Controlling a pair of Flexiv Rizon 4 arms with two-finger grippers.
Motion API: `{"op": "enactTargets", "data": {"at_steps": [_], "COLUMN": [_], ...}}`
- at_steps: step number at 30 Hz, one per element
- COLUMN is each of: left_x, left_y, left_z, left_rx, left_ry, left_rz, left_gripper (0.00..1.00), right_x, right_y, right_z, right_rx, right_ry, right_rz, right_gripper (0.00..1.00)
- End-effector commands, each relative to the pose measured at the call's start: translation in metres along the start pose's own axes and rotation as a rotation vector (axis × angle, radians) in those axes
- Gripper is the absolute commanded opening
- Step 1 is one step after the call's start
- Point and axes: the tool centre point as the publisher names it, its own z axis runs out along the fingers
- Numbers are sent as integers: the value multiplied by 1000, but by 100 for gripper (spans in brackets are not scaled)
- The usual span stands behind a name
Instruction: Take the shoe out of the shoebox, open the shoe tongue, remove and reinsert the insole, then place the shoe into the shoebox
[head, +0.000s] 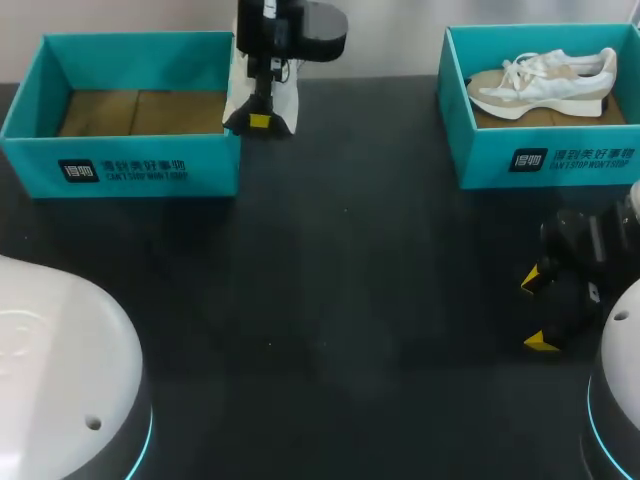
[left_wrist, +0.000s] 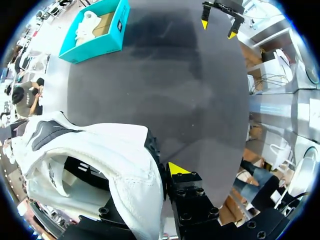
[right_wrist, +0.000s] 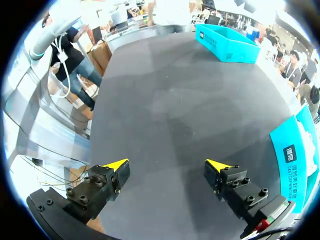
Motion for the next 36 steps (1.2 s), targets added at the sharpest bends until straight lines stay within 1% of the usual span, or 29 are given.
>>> {"op": "enactTargets", "data": {"at_steps": [1,3,5,6,8,9,11,12,14,16,18,20,21,22,23,24,26,27,28,30,31,34,36], "left_x": [3,3,-11,-20,-38,-48,-66,-75,-93,-108,-125,-141,-150,-157,-162,-169,-183,-189,-195,-204,-207,-219,-223], "left_y": [5,5,9,14,28,37,53,62,78,95,109,125,132,139,145,152,166,173,180,195,201,227,242], "left_z": [1,1,8,10,12,12,14,15,19,21,27,32,35,38,40,43,49,51,53,57,59,67,72], "left_rx": [21,21,6,26,34,53,44,63,41,45,21,26,9,11,14,-3,13,4,18,23,47,46,46], "left_ry": [-7,-7,-12,5,11,28,20,35,22,30,15,2,-1,1,1,7,18,23,27,37,47,60,65], "left_rz": [1,1,4,6,7,8,-1,3,-21,-24,-34,-36,-52,-51,-49,-64,-58,-68,-63,-72,-68,-100,-102], "left_gripper": [0,0,0,0,0,0,0,0,0,0,0,0,0,0,0,0,0,0,0,0,0,0,0], "right_x": [1,1,1,1,1,1,1,1,1,1,1,1,1,1,1,1,1,1,1,1,1,1,1], "right_y": [0,0,0,0,0,0,0,0,0,0,0,0,0,0,0,0,0,0,0,0,0,0,0], "right_z": [1,1,1,1,1,1,1,1,1,1,1,1,1,1,1,1,1,1,1,1,1,1,1], "right_rx": [3,3,3,3,3,3,3,3,3,3,3,3,3,3,3,3,3,3,3,3,3,3,3], "right_ry": [-1,-1,-1,-1,-1,-1,-1,-1,-1,-1,-1,-1,-1,-1,-1,-1,-1,-1,-1,-1,-1,-1,-1], "right_rz": [1,1,1,1,1,1,1,1,1,1,1,1,1,1,1,1,1,1,1,1,1,1,1], "right_gripper": [100,100,100,100,100,100,100,100,100,100,100,100,100,100,100,100,100,100,100,100,100,100,100]}}
